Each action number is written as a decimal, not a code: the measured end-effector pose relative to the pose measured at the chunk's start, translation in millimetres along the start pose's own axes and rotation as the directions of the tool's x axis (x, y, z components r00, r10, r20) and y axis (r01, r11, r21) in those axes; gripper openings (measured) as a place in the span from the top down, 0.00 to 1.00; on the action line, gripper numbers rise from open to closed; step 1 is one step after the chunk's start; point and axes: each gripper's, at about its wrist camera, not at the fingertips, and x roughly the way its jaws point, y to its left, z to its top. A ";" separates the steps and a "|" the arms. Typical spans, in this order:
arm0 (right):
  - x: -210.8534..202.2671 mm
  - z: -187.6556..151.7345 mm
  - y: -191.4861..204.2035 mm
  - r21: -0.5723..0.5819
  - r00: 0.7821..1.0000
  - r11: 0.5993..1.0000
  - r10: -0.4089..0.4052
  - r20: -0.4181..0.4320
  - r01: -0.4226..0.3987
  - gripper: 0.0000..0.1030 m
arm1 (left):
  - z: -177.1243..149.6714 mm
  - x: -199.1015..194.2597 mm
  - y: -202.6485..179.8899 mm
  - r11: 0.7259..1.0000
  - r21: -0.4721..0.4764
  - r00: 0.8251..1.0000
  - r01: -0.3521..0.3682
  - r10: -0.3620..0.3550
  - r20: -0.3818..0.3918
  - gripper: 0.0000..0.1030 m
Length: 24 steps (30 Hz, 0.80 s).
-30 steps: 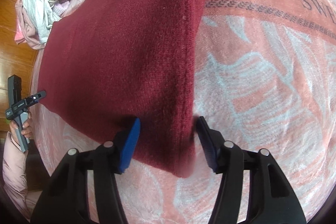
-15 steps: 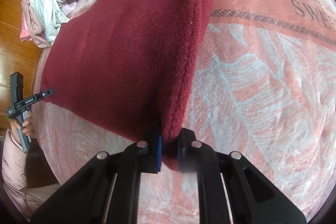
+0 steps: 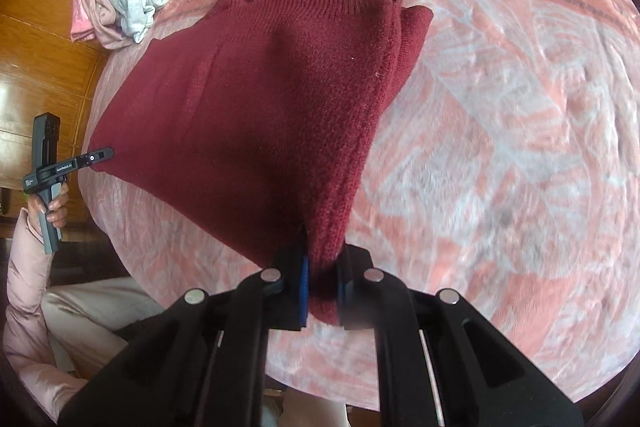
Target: Fold small clothes
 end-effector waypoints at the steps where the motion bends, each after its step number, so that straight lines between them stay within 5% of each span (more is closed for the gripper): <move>1: 0.8 -8.9 -1.0 0.002 1.000 1.000 -0.005 -0.005 0.005 0.92 | -7.8 1.2 -3.4 1.000 0.011 1.000 -0.009 0.010 -0.011 0.77; 8: 41.0 -48.1 -9.5 0.008 0.988 0.994 -0.105 -0.112 0.106 0.91 | -36.8 41.1 -18.6 0.985 0.086 0.986 -0.149 0.155 -0.069 0.74; 15: 79.5 -46.6 4.4 -0.051 0.956 0.966 -0.260 -0.139 0.255 0.82 | -37.4 80.9 -23.6 0.946 0.125 0.953 -0.298 0.303 -0.021 0.62; 19: 68.9 -45.9 13.3 -0.049 0.956 0.963 -0.268 -0.118 0.264 0.66 | -32.1 68.8 -23.6 0.941 0.059 0.942 -0.333 0.334 -0.019 0.44; 24: 10.6 -29.7 8.4 0.064 0.989 0.989 -0.137 0.064 0.132 0.64 | -5.3 16.7 -28.4 0.934 0.001 0.931 -0.358 0.357 0.081 0.31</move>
